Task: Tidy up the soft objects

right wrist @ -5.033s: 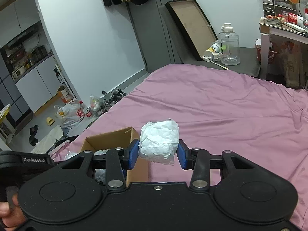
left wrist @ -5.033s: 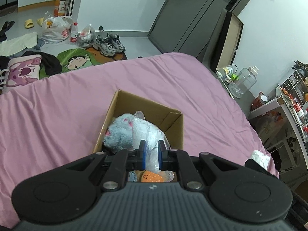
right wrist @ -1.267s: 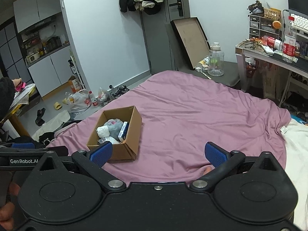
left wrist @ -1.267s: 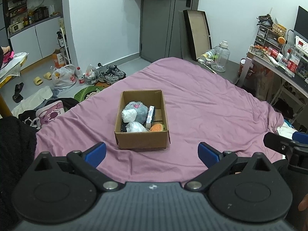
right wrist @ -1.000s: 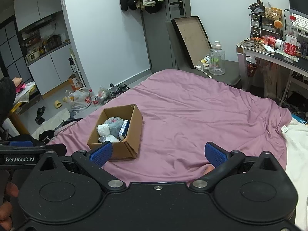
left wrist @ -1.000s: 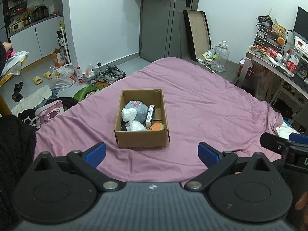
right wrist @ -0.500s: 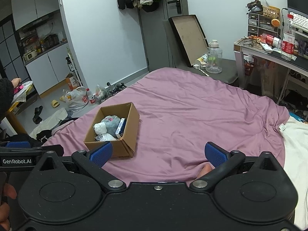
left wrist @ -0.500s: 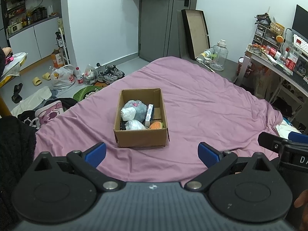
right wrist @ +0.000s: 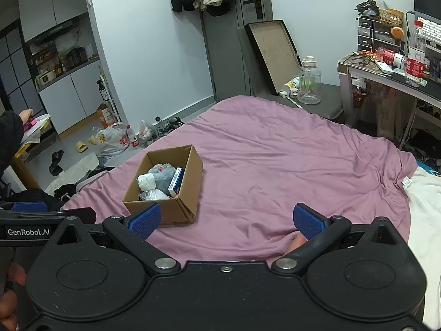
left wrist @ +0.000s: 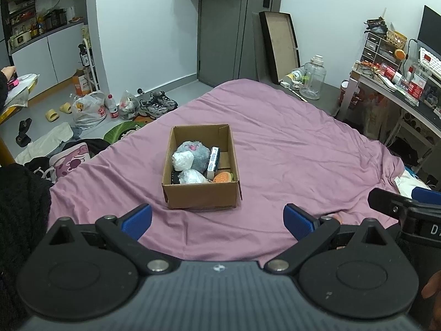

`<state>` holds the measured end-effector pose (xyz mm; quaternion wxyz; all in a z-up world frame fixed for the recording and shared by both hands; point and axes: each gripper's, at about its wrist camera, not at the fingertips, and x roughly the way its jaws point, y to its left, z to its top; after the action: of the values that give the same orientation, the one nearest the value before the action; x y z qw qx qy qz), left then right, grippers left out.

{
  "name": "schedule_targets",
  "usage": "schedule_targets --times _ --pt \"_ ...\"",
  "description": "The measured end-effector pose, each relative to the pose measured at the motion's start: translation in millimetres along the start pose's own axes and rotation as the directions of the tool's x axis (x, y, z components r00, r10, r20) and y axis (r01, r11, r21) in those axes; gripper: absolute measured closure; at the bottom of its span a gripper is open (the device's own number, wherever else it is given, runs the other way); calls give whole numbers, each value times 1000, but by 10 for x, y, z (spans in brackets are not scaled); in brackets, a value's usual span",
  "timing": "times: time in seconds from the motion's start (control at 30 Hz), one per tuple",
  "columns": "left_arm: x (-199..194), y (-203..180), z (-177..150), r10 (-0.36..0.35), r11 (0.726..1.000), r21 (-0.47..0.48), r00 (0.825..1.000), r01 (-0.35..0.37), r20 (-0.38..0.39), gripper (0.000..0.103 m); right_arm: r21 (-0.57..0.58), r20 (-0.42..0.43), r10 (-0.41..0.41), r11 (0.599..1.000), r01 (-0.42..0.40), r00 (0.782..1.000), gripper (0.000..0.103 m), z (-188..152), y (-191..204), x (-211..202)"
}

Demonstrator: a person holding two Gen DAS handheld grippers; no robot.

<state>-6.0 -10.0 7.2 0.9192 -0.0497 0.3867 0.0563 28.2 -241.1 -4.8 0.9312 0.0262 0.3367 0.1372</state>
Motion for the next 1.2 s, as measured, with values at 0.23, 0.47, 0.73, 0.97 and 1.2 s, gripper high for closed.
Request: schedule_targets --times 0.23,0.47,0.73,0.97,1.2 --pt "-3 -1 -7 3 1000 -3 1000 -3 -1 2 -3 -7 -4 1000 4 1000 0 4 19 15" --pt "-9 1 -19 5 1000 -2 1000 -5 -2 2 -3 -9 -6 1000 6 1000 0 -1 23 16" --pt "-8 1 -18 4 1000 -2 1000 -4 -2 2 -7 -12 -7 1000 7 1000 0 -17 27 36" --pt "-10 3 -22 5 1000 -4 1000 -5 -2 2 -9 -13 -4 1000 4 1000 0 -22 18 42" --pt "9 25 -48 -2 1000 -2 1000 2 -7 2 -16 -24 -10 1000 10 1000 0 -50 10 87"
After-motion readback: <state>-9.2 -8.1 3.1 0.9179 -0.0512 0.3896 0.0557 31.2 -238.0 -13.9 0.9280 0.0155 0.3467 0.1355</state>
